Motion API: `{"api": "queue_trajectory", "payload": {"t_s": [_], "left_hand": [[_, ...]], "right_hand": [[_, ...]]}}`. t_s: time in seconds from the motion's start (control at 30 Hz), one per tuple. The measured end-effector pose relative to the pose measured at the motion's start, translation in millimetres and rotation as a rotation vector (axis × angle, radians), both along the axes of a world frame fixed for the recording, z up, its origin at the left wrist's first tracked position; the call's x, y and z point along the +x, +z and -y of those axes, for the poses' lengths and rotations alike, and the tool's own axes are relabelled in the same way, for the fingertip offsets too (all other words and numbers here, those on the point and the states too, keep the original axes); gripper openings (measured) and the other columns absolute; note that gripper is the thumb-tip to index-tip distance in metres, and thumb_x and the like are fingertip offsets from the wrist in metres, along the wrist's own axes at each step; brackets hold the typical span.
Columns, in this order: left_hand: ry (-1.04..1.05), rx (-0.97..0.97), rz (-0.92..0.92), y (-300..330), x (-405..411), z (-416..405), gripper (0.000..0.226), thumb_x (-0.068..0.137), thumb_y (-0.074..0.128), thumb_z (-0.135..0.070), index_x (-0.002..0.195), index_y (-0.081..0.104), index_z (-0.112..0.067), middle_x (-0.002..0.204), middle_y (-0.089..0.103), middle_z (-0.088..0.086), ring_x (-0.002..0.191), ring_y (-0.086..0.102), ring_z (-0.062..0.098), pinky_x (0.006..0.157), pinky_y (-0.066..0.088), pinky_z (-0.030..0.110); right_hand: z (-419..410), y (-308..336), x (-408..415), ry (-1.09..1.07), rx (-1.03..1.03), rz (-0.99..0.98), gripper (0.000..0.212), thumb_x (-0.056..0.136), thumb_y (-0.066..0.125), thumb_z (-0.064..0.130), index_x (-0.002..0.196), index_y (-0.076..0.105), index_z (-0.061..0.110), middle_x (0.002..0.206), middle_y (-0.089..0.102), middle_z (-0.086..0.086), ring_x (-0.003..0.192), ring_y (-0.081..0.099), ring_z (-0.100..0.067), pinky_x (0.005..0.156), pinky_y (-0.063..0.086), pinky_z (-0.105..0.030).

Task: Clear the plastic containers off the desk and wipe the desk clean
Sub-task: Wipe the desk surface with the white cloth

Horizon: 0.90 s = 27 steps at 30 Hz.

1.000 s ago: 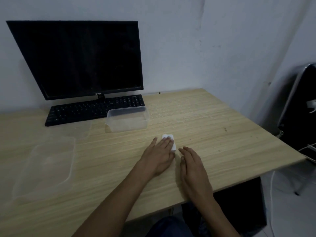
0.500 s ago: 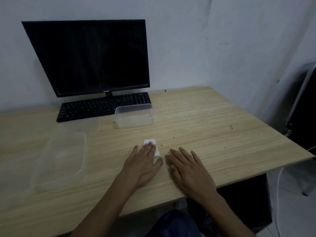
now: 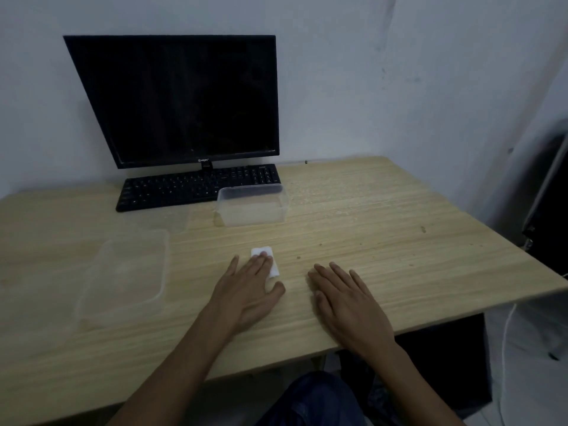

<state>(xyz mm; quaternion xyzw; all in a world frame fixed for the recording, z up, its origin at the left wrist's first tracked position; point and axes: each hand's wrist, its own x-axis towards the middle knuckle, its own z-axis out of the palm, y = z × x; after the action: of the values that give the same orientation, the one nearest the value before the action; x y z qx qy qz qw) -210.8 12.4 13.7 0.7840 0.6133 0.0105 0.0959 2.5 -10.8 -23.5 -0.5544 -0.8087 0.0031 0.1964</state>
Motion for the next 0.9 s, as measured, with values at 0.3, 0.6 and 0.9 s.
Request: {"api": "queue_trajectory", "payload": {"t_s": [0.3, 0.6, 0.9], "left_hand": [[-0.197, -0.031, 0.040, 4.8, 40.4, -35.3, 0.056, 0.103, 0.015, -0.036, 0.154, 0.002, -0.019, 0.162, -0.003, -0.006, 0.146, -0.004, 0.001, 0.120, -0.008, 0.037], [-0.101, 0.017, 0.010, -3.1, 11.7, 42.7, 0.059, 0.101, 0.012, -0.042, 0.154, -0.003, -0.022, 0.161, -0.007, -0.009, 0.145, -0.008, -0.001, 0.119, -0.012, 0.033], [0.114, 0.038, -0.006, -0.7, -31.3, 51.9, 0.068, 0.092, 0.000, -0.050, 0.154, -0.002, -0.021, 0.161, -0.006, -0.008, 0.145, -0.007, 0.000, 0.119, -0.012, 0.035]], "right_hand": [[-2.5, -2.7, -1.2, -0.085, 0.024, -0.053, 0.051, 0.095, 0.024, 0.033, 0.131, 0.055, 0.017, 0.136, 0.056, 0.000, 0.132, 0.044, -0.015, 0.113, 0.017, -0.026], [-0.5, -0.7, -0.5, -0.079, 0.033, -0.003, 0.050, 0.096, 0.024, 0.036, 0.128, 0.058, 0.020, 0.135, 0.057, 0.003, 0.132, 0.045, -0.015, 0.114, 0.016, -0.028], [-2.6, 6.8, -36.1, 0.030, 0.060, -0.031, 0.047, 0.095, 0.029, 0.034, 0.125, 0.062, 0.018, 0.130, 0.061, 0.000, 0.128, 0.051, -0.018, 0.112, 0.016, -0.030]]}}
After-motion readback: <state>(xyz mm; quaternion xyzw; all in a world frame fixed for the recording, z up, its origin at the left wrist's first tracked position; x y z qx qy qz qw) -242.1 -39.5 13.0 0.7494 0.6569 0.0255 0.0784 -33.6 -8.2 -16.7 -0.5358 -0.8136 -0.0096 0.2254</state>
